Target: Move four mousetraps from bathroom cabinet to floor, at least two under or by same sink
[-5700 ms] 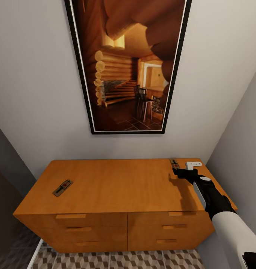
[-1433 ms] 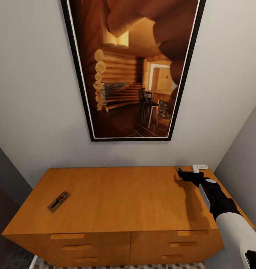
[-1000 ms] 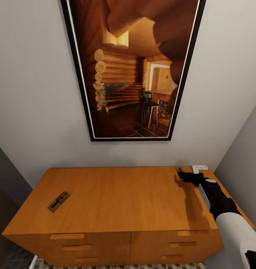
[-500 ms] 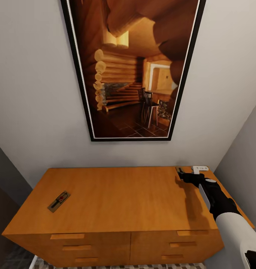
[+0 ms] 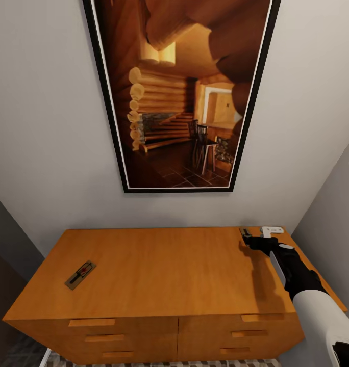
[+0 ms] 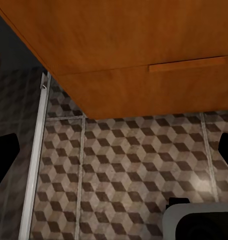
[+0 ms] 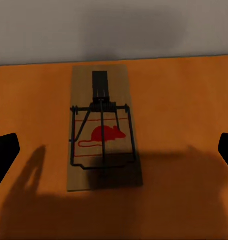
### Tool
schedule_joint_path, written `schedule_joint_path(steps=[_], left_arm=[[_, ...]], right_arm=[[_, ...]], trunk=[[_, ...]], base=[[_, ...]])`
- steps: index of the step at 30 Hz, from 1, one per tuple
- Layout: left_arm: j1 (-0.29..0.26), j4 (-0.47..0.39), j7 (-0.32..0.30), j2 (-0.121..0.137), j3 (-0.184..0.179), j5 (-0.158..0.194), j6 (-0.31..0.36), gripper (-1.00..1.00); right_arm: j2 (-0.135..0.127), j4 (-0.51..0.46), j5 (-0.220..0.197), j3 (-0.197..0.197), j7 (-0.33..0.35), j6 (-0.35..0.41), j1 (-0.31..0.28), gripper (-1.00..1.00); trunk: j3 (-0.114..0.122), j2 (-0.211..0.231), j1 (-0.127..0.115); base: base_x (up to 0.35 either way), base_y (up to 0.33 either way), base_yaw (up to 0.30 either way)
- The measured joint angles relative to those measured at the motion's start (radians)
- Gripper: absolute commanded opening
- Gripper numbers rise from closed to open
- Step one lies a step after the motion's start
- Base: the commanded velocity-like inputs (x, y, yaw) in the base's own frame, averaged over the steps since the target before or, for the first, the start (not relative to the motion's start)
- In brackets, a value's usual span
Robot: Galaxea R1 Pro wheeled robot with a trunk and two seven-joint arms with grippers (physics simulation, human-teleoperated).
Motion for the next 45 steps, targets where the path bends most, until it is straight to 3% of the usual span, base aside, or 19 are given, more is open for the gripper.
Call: schedule_joint_path(steps=[8,20,45], left_arm=[[0.000,0.000,0.000,0.000,0.000,0.000,0.000,1.00],[0.000,0.000,0.000,0.000,0.000,0.000,0.000,1.00],[0.000,0.000,0.000,0.000,0.000,0.000,0.000,1.00]], right_arm=[[0.011,0.000,0.001,0.000,-0.004,0.014,0.000,1.00],[0.022,0.000,0.000,0.000,-0.075,0.027,0.000,1.00],[0.023,0.000,-0.001,0.000,-0.078,0.029,0.000,1.00]], trunk=[[0.000,0.000,0.000],[0.000,0.000,0.000],[0.000,0.000,0.000]], base=[[0.000,0.000,0.000],[0.000,0.000,0.000],[0.000,0.000,0.000]])
